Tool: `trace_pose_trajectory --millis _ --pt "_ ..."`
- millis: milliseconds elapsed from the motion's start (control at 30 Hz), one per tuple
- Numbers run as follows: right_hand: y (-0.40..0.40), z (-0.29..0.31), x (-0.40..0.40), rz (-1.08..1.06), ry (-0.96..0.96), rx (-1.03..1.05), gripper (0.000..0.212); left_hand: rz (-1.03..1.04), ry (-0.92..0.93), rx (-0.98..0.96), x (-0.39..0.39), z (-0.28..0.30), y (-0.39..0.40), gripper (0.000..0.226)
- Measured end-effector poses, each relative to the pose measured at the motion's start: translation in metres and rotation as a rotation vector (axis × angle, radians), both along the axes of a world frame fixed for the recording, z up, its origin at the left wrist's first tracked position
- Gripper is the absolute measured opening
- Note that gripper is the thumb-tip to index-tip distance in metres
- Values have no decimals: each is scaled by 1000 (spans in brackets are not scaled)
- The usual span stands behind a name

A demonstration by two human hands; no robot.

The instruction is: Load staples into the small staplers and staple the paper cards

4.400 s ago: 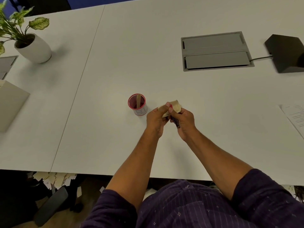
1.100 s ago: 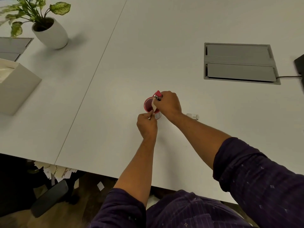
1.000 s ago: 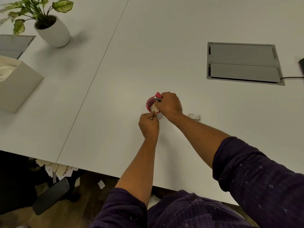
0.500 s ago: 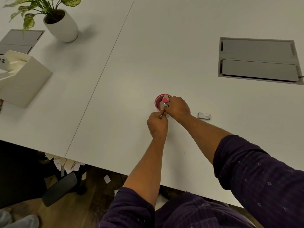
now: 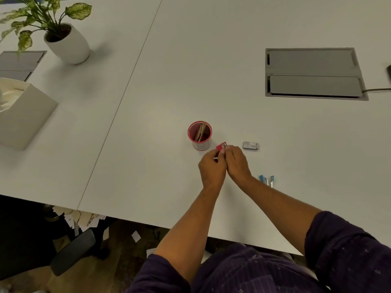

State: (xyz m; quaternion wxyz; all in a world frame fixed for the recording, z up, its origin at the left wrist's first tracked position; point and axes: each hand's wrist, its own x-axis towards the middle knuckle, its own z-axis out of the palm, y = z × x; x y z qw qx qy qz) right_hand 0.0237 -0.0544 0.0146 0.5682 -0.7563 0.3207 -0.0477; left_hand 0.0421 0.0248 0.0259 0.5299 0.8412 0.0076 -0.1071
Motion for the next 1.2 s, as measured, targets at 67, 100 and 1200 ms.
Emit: trace_pose_trajectory --millis 67,100,1200 --pt "-2 -9 -19 -9 47 -22 36 -28 48 30 -13 -9 -2 26" --pt "-3 -13 -27 -12 71 -27 36 -48 74 45 -19 -13 -4 25" --pt "-28 -40 -88 245 445 -248 17 -447 167 532 -55 -39 3 16"
